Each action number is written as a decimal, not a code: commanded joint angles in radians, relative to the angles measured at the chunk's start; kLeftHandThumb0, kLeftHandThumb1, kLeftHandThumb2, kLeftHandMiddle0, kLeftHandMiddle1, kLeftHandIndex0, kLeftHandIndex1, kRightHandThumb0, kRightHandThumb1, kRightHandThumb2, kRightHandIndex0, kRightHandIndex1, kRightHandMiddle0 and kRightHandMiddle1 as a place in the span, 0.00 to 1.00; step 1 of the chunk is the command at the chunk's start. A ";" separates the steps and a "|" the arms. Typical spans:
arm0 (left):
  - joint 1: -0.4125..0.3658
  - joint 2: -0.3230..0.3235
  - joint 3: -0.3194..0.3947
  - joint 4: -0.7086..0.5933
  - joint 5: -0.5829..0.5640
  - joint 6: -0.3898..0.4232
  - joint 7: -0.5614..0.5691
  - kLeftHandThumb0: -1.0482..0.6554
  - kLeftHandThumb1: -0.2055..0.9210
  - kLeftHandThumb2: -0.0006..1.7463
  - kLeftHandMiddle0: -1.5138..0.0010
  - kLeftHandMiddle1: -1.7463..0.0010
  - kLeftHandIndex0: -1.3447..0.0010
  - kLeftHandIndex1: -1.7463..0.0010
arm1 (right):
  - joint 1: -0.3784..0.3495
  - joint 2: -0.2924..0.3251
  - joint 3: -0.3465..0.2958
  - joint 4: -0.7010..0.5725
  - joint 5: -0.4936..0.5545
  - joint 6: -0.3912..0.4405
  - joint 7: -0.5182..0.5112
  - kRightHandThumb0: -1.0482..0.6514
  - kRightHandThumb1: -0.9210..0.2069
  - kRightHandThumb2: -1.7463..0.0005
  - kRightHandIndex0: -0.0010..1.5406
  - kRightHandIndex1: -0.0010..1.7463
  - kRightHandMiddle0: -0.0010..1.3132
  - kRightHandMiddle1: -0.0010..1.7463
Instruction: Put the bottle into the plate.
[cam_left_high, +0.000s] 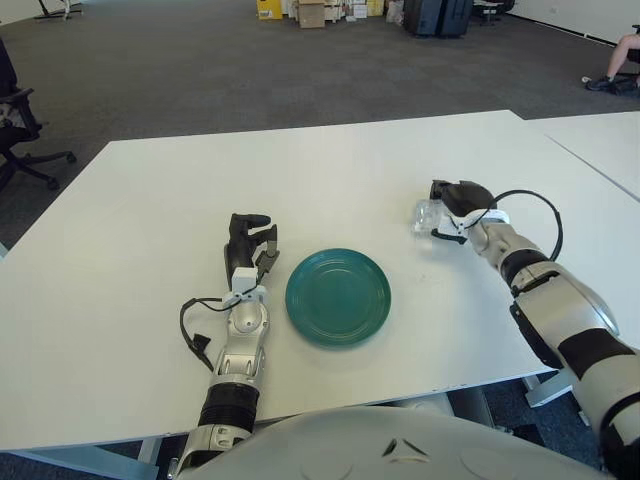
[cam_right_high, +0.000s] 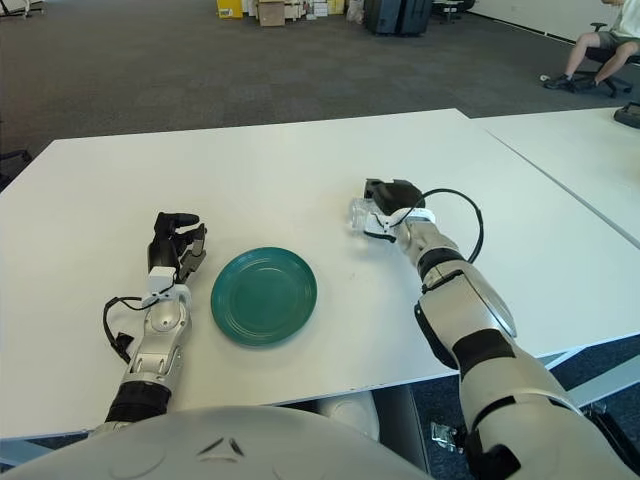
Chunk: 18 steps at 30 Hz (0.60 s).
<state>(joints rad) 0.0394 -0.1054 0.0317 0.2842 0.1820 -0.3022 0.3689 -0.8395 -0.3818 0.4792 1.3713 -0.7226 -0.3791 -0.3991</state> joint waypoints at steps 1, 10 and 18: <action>-0.029 0.002 0.004 0.010 -0.008 -0.017 0.002 0.41 1.00 0.24 0.60 0.48 0.77 0.06 | -0.118 -0.037 -0.035 -0.050 0.033 -0.063 -0.017 0.92 0.65 0.15 0.46 1.00 0.76 1.00; -0.051 0.009 0.006 0.041 -0.012 -0.034 -0.002 0.41 1.00 0.24 0.60 0.48 0.78 0.06 | -0.177 -0.060 -0.059 -0.120 0.047 -0.171 -0.070 0.93 0.67 0.14 0.48 1.00 0.78 1.00; -0.061 0.008 0.004 0.045 -0.009 -0.039 0.001 0.41 1.00 0.25 0.60 0.48 0.78 0.06 | -0.192 -0.079 -0.073 -0.243 0.039 -0.233 -0.147 0.93 0.67 0.14 0.48 1.00 0.78 1.00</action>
<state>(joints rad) 0.0037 -0.1026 0.0325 0.3266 0.1750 -0.3307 0.3686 -1.0070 -0.4488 0.4210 1.1859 -0.6858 -0.5944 -0.5023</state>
